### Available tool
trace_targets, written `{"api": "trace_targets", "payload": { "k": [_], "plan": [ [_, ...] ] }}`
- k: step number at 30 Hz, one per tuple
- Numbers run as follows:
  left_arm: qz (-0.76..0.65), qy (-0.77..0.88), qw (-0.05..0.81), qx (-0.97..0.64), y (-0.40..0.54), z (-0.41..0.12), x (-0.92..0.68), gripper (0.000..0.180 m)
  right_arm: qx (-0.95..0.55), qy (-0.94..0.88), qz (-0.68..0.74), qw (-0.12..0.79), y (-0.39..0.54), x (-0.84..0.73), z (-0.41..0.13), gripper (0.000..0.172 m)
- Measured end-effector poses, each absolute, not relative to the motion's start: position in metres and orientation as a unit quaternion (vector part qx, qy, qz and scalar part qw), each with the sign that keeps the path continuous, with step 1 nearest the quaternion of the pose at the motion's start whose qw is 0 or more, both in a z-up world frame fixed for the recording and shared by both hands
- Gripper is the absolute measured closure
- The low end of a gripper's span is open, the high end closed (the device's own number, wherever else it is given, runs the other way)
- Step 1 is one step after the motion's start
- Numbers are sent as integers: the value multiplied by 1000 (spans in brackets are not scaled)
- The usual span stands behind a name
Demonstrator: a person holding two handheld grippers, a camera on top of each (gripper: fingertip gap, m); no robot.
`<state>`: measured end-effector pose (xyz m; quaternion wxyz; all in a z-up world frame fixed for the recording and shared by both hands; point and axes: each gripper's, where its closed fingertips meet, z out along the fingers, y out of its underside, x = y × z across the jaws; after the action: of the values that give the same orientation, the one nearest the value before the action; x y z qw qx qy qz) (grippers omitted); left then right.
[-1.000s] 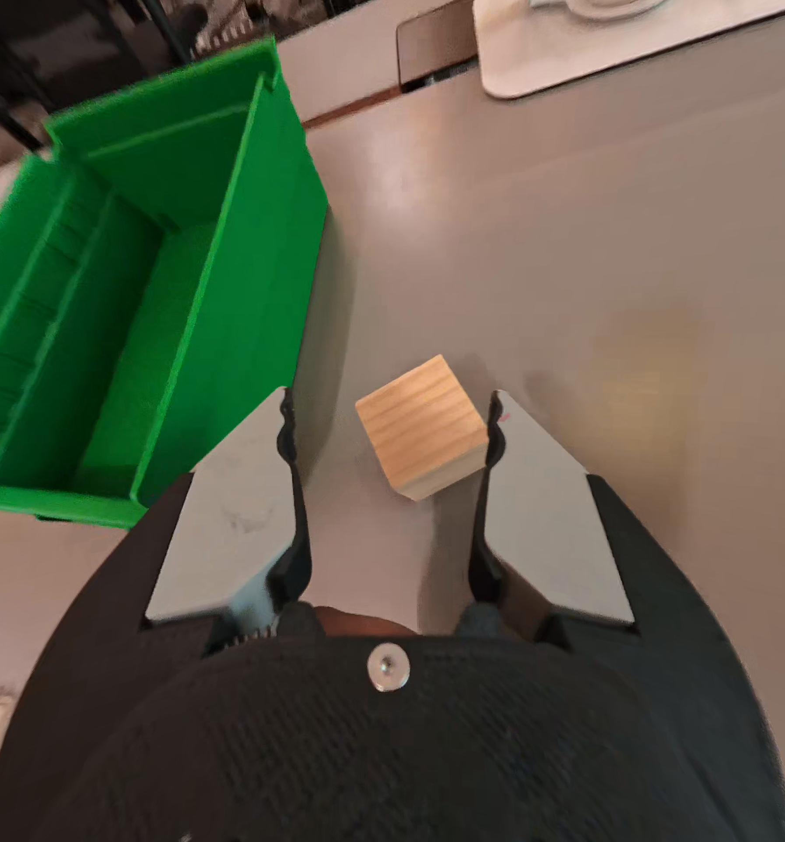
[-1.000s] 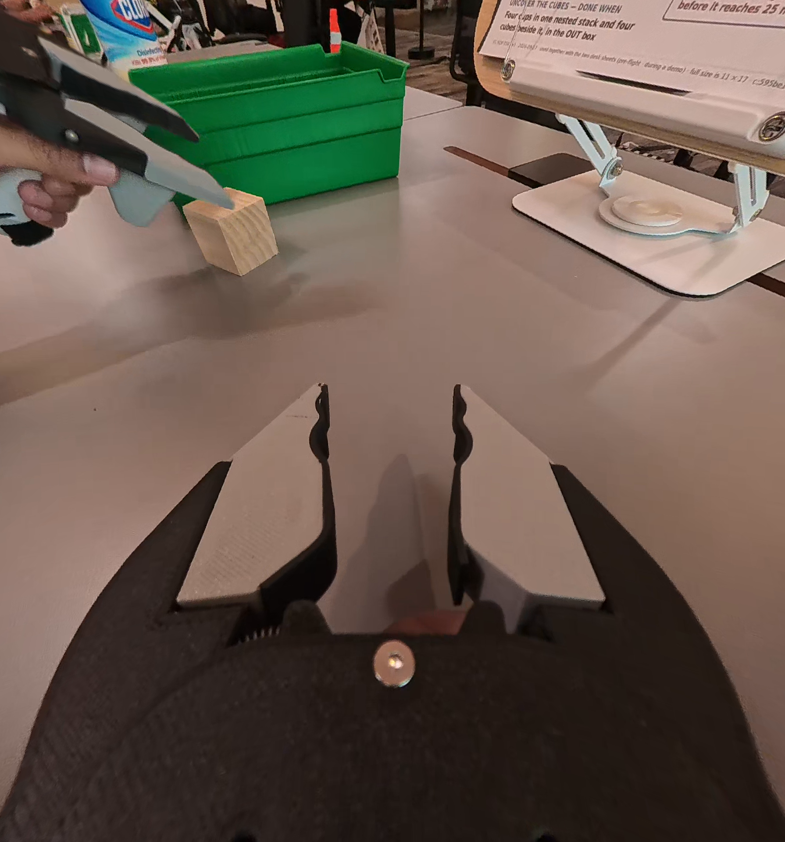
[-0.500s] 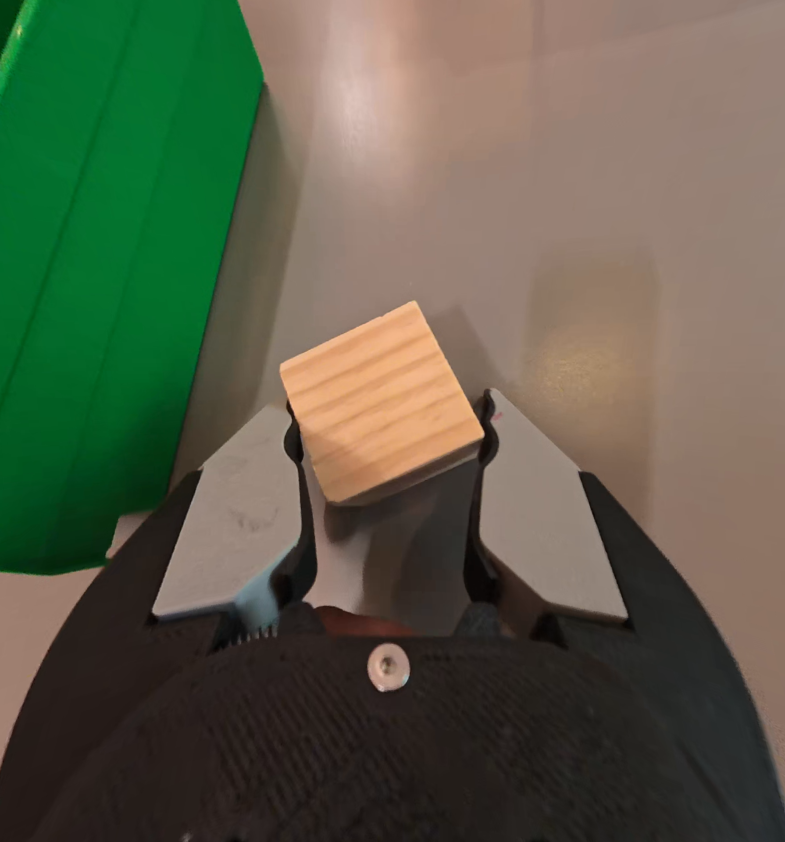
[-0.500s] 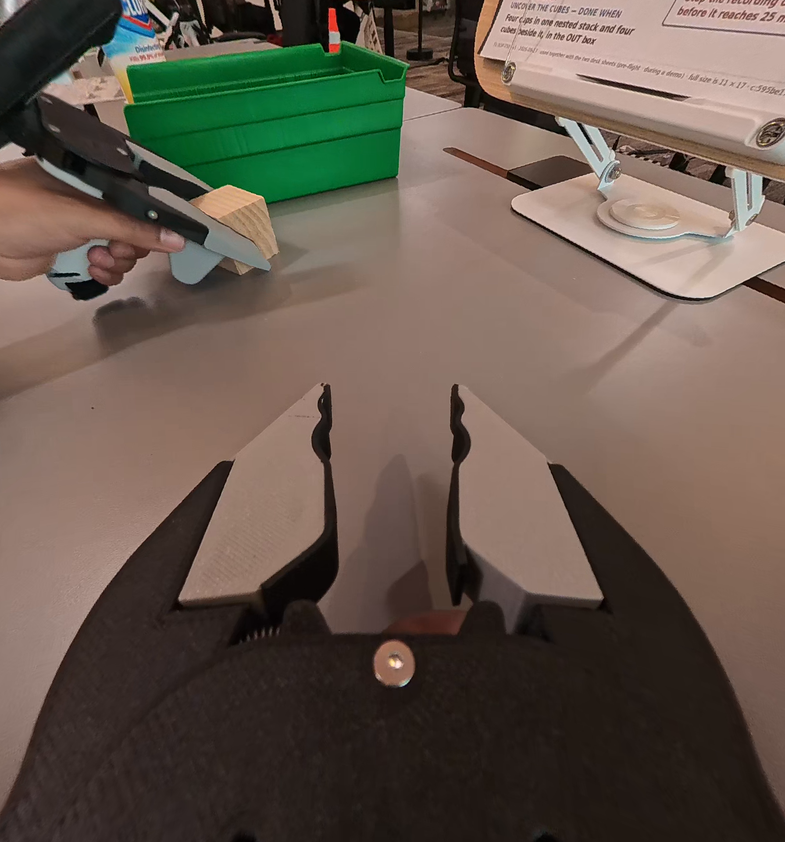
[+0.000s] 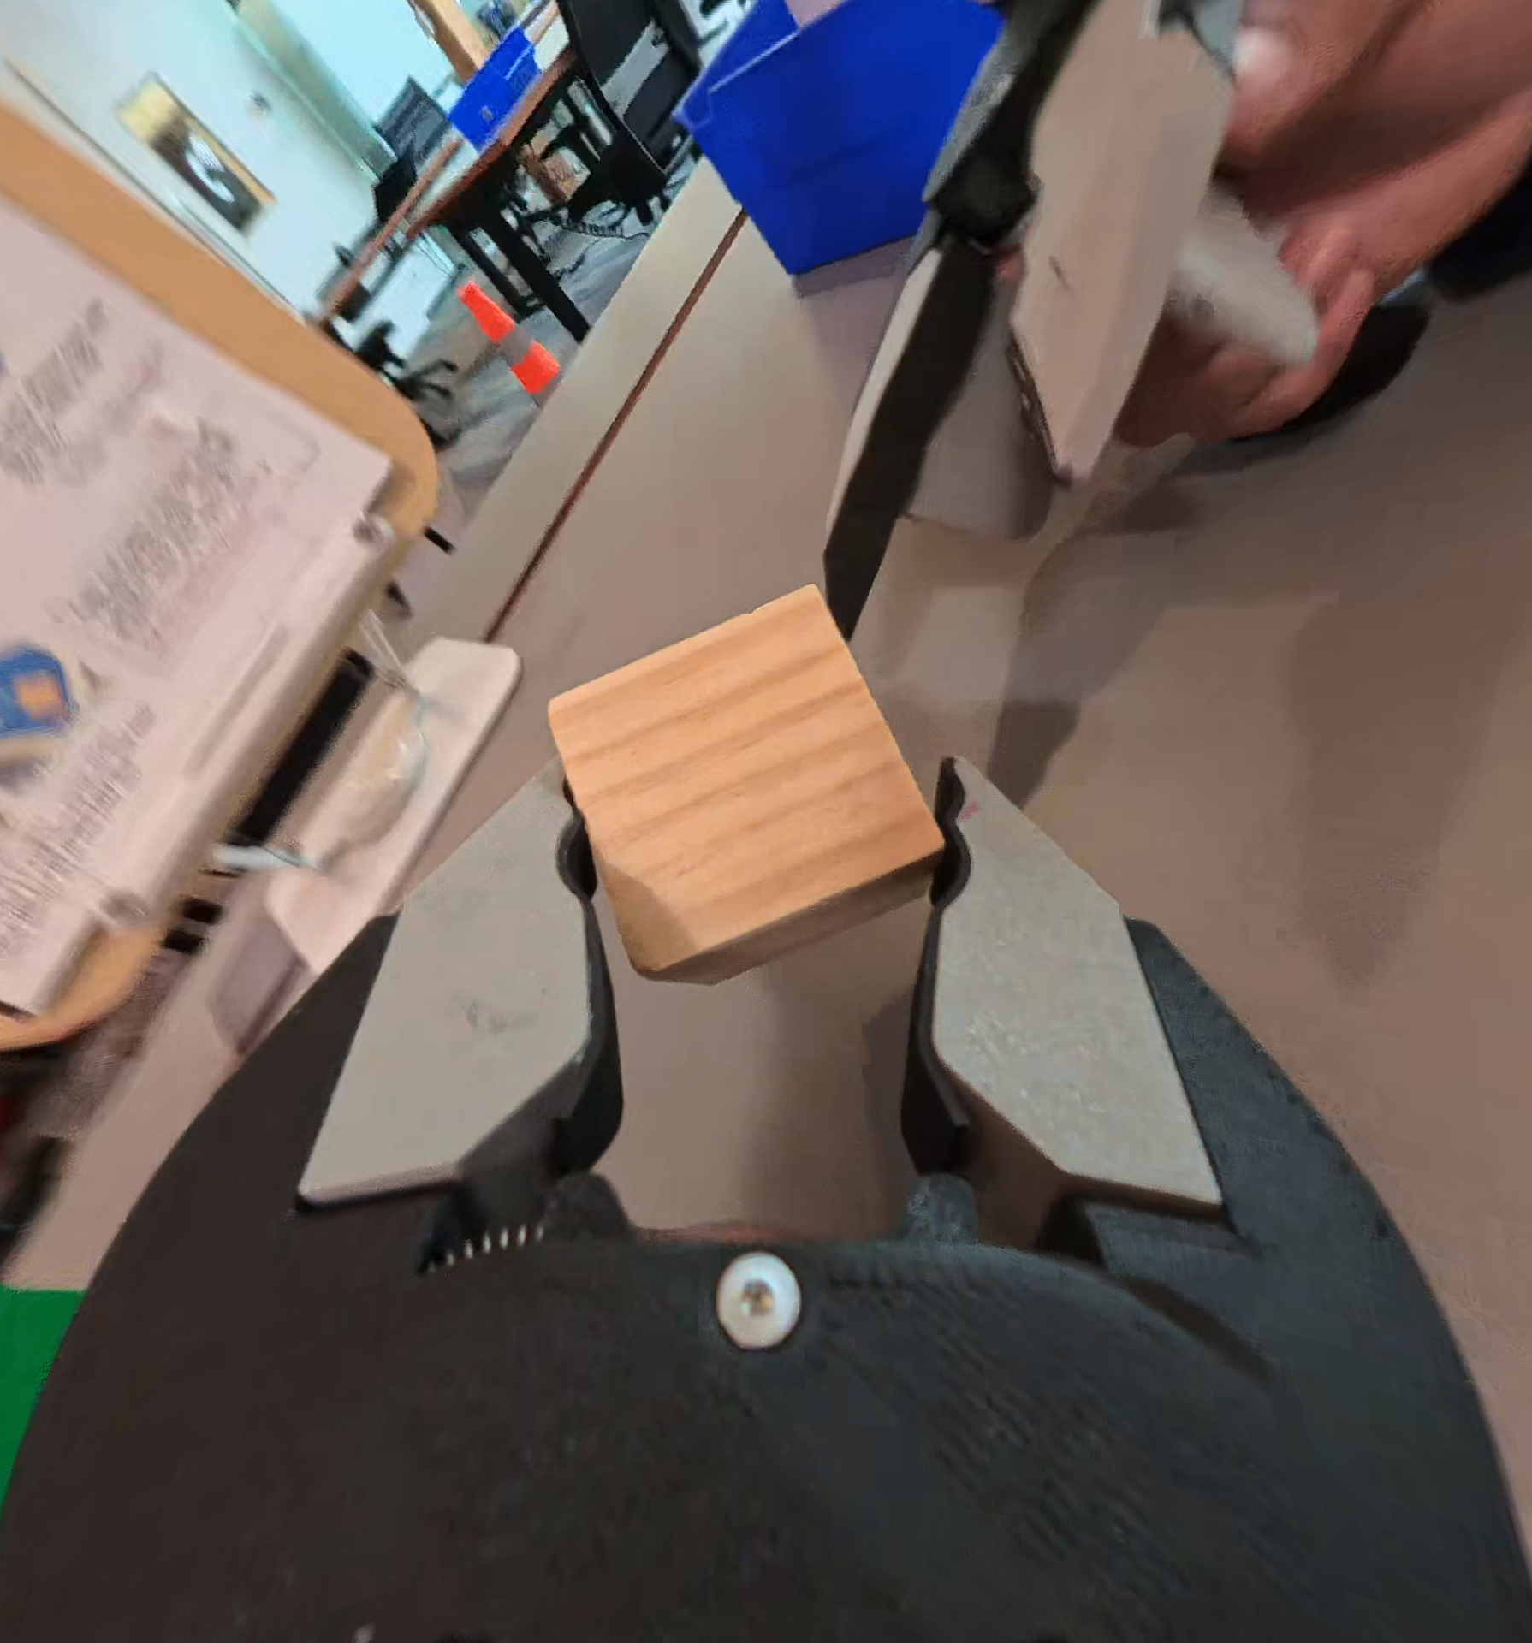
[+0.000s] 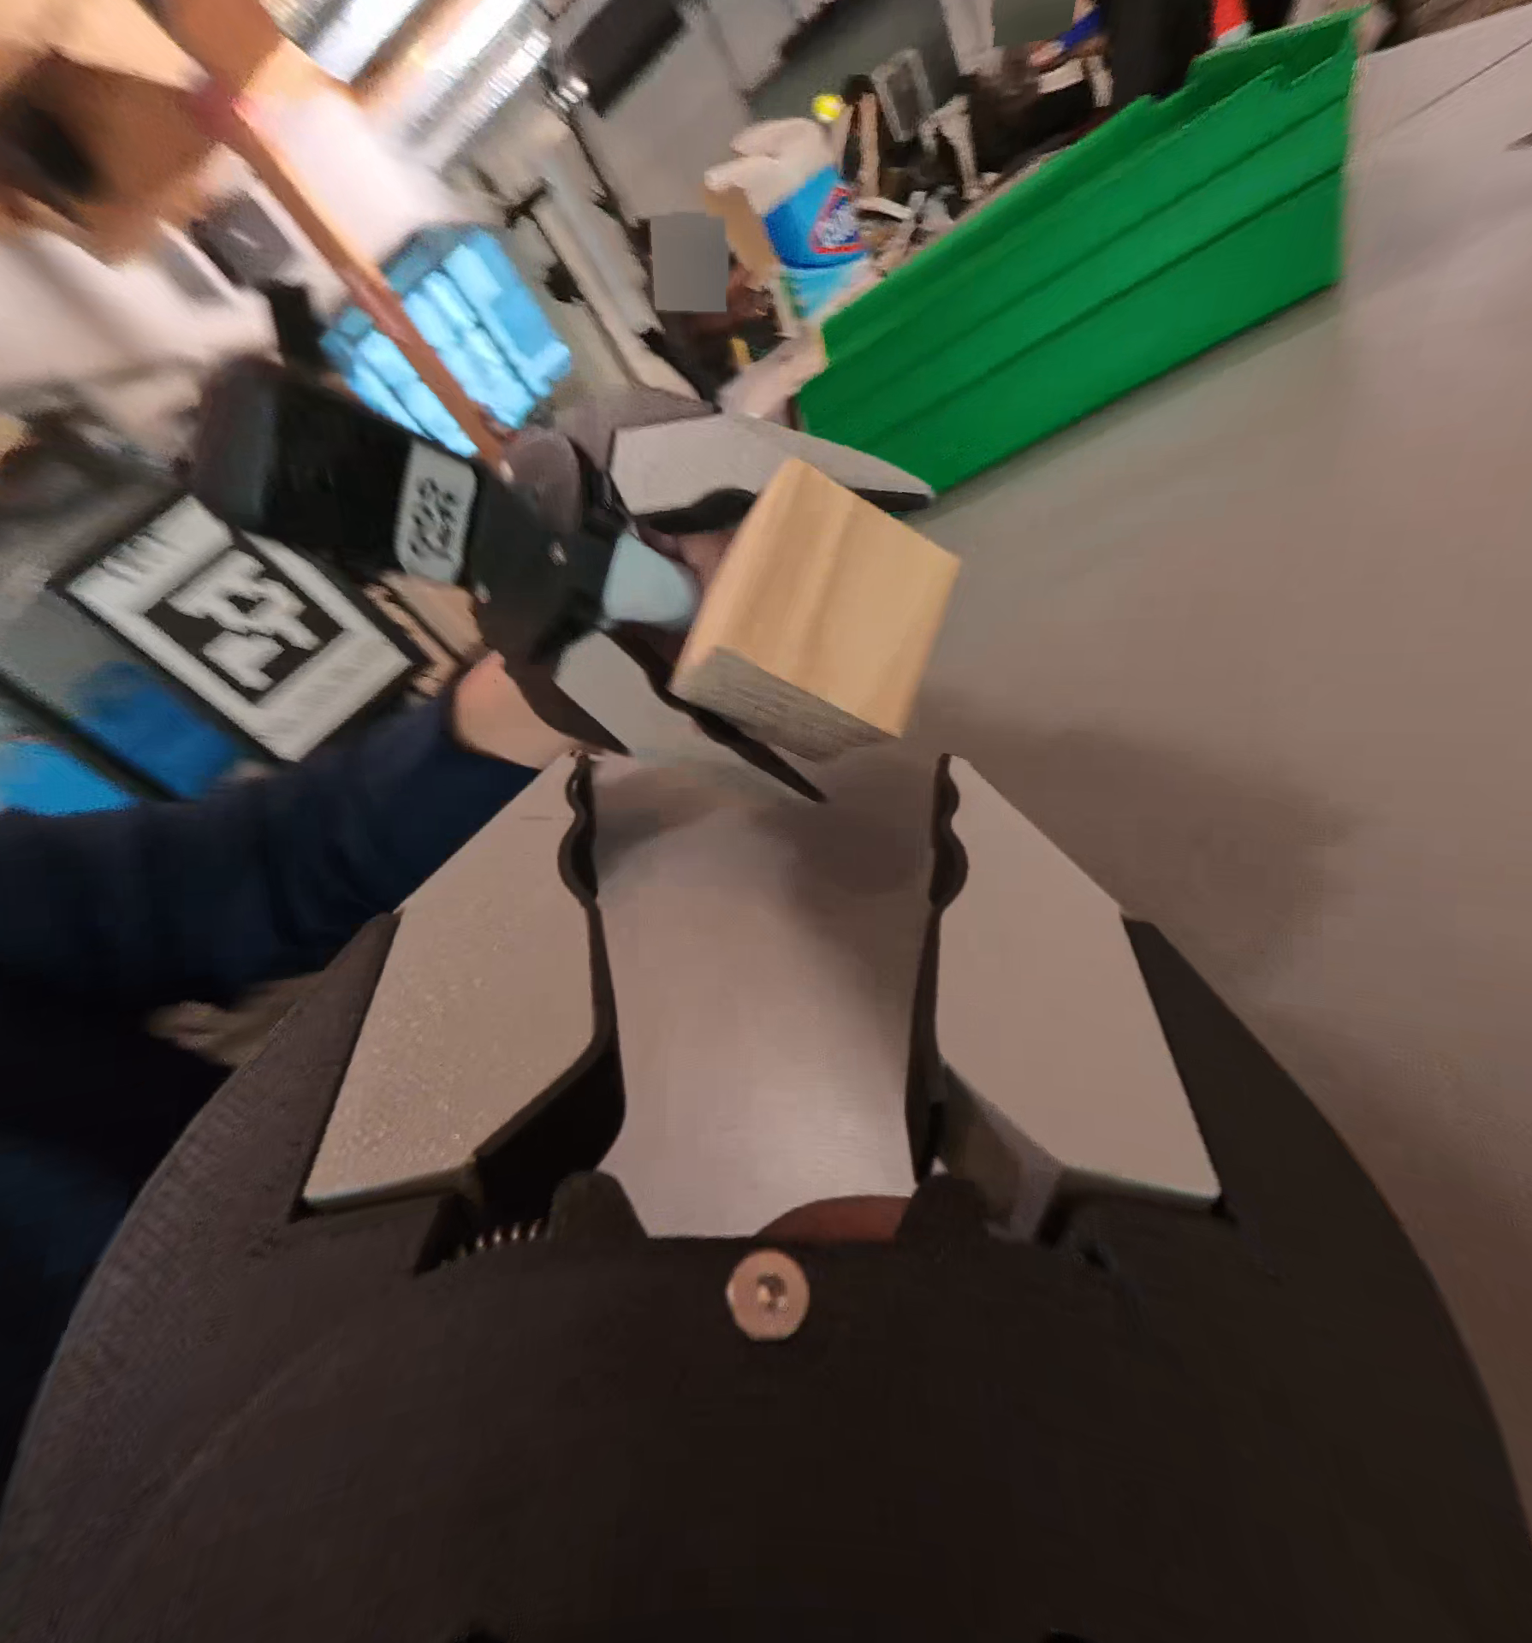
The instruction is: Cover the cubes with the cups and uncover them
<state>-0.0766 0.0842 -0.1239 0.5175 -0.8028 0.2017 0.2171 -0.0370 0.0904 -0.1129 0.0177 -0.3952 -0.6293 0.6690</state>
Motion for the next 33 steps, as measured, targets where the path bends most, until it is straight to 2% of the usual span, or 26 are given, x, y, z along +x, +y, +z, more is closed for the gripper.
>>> {"api": "trace_targets", "payload": {
  "k": [2, 6, 9, 13, 18, 23, 26, 31, 33],
  "plan": [
    [290, 246, 502, -776, 101, -121, -69, 103, -392, -615, 684, -21, 91, -32, -107, 93],
    [391, 338, 475, -712, 126, -123, -43, 104, -400, -615, 679, 6, 100, -35, -107, 88],
    [440, 379, 478, -659, 140, -124, -25, 104, -393, -621, 678, 12, 103, -34, -107, 114],
    [457, 368, 507, -631, 145, -125, -27, 104, -386, -661, 640, 68, 110, -34, -113, 116],
    [416, 345, 534, -650, 138, -121, -28, 104, -384, -651, 652, 61, 103, -33, -108, 115],
    [436, 332, 536, -642, 136, -125, -31, 106, -382, -677, 622, 91, 103, -33, -115, 116],
    [378, 296, 557, -677, 135, -127, -33, 112, -384, -673, 622, 110, 107, -30, -112, 116],
    [328, 234, 593, -697, 126, -120, -51, 111, -412, -657, 613, 155, 124, -31, -107, 116],
    [327, 223, 587, -707, 121, -123, -62, 142, -416, -663, 589, 202, 132, -27, -104, 116]
  ]
}}
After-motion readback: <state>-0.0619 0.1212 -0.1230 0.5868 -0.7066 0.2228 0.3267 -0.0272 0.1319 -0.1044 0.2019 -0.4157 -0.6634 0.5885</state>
